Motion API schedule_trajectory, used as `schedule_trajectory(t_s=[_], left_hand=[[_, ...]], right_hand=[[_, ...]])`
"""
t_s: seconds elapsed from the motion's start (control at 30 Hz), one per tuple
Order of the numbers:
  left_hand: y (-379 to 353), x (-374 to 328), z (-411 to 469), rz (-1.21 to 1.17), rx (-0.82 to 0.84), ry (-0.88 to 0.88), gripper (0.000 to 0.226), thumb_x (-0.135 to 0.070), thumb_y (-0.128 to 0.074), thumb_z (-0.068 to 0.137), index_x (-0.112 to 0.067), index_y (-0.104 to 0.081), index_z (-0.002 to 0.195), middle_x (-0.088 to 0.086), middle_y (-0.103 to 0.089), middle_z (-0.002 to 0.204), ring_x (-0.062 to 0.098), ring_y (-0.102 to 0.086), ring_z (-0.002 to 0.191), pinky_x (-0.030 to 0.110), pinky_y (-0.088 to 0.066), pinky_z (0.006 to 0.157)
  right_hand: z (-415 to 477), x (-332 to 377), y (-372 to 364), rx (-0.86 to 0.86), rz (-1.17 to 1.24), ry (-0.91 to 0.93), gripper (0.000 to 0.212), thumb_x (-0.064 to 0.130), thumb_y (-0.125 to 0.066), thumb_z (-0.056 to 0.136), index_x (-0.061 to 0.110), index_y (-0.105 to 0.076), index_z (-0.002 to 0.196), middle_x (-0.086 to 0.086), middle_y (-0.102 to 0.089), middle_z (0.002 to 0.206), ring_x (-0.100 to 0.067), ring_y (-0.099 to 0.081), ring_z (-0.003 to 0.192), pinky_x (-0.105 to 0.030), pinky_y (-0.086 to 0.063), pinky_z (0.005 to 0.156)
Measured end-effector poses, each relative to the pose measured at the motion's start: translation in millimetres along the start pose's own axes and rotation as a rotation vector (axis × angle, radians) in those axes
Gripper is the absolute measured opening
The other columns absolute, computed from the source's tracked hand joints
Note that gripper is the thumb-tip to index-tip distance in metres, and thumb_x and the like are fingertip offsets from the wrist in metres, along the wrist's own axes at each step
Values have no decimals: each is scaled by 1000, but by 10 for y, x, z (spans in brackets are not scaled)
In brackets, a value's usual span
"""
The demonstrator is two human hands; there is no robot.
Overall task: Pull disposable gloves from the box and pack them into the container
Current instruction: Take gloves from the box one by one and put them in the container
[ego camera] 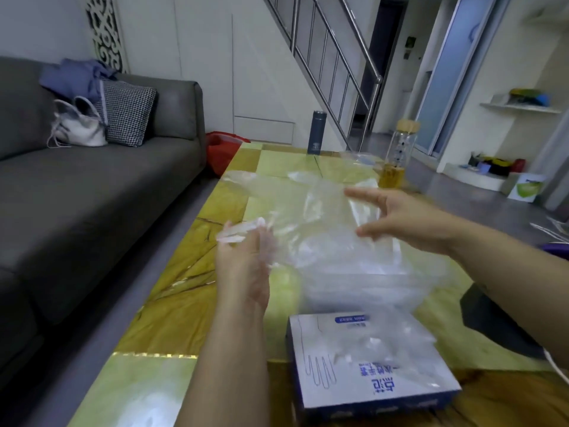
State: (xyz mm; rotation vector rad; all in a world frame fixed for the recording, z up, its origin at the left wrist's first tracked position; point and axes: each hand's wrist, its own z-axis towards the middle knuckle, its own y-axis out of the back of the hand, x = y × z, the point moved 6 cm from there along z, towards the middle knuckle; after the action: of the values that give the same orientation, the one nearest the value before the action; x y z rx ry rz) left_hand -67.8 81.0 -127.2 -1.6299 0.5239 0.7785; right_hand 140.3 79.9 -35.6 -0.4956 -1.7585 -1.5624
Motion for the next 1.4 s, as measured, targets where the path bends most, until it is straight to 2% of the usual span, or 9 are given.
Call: schedule_trajectory(t_s=[0.07, 0.2, 0.37, 0.47, 0.6, 0.8, 0.97, 1.13, 1.4], left_hand=[[54, 21, -63, 225, -132, -61, 66, 2, -58, 89, -20, -31, 145, -3, -59, 90, 5, -61, 66, 13, -50, 52], [-5, 48, -113, 529, -108, -132, 70, -9, -58, 91, -29, -24, 149, -1, -50, 132, 7, -58, 89, 28, -50, 79], [-326, 80, -249, 1074, 116, -269, 35, -31, -55, 94, -38, -53, 128, -4, -29, 146, 16, -31, 135, 27, -31, 98], [-403, 179, -328, 1392, 227, -274, 28, -47, -48, 94, -42, -61, 117, -8, -19, 153, 12, -9, 142, 38, -18, 112], [-470, 285, -394, 1654, 287, -259, 38, -56, -33, 96, -41, -62, 116, -9, -9, 157, 13, 6, 144, 47, -4, 117], [-501, 311, -420, 1764, 295, -254, 48, -54, -23, 98, -35, -64, 113, -7, -6, 158, 17, 10, 145, 49, 3, 115], [-486, 301, -418, 1768, 298, -245, 48, -53, -24, 98, -33, -65, 112, -6, -7, 159, 17, 10, 145, 50, 3, 115], [-478, 305, -424, 1777, 313, -228, 47, -54, -24, 98, -35, -64, 113, -7, -5, 159, 18, 10, 145, 50, 1, 116], [-411, 267, -384, 1736, 343, -214, 41, -54, -30, 97, -37, -65, 112, -11, -7, 158, 16, 6, 145, 48, -7, 116]], right_hand=[[44, -323, -13, 45, -84, -104, 77, 3, -66, 85, 25, -28, 148, 6, -25, 155, -7, -61, 91, -19, -53, 73], [123, -771, 61, 80, -198, -279, 80, 2, -67, 84, 22, -26, 150, -1, -31, 150, -21, -62, 95, -23, -53, 74], [260, -928, 109, 189, -484, -375, 81, 4, -65, 83, 20, -23, 151, -13, -58, 125, -21, -63, 80, -29, -53, 70], [316, -928, 61, 291, -705, -421, 83, 5, -63, 83, 17, -17, 151, -10, -64, 113, -16, -61, 71, -20, -47, 53], [373, -979, -22, 346, -1017, -433, 69, 1, -61, 84, 8, -30, 145, -11, -56, 125, -21, -60, 87, -21, -48, 59], [304, -751, 73, 159, -1259, -411, 51, 23, -64, 85, 21, -48, 134, -11, -35, 136, -30, -42, 120, -35, -41, 86], [234, -335, 116, -96, -1092, -46, 40, 19, -62, 85, 24, -56, 125, -6, -41, 135, -25, -42, 118, -36, -43, 95], [338, -679, -414, 370, -829, -70, 57, 36, -65, 87, 34, -42, 139, -2, -36, 142, -23, -40, 128, -38, -34, 108], [561, -1067, -686, 626, -929, -189, 60, 31, -55, 95, 39, -26, 147, -10, -20, 154, -33, -23, 139, -48, -22, 113]])
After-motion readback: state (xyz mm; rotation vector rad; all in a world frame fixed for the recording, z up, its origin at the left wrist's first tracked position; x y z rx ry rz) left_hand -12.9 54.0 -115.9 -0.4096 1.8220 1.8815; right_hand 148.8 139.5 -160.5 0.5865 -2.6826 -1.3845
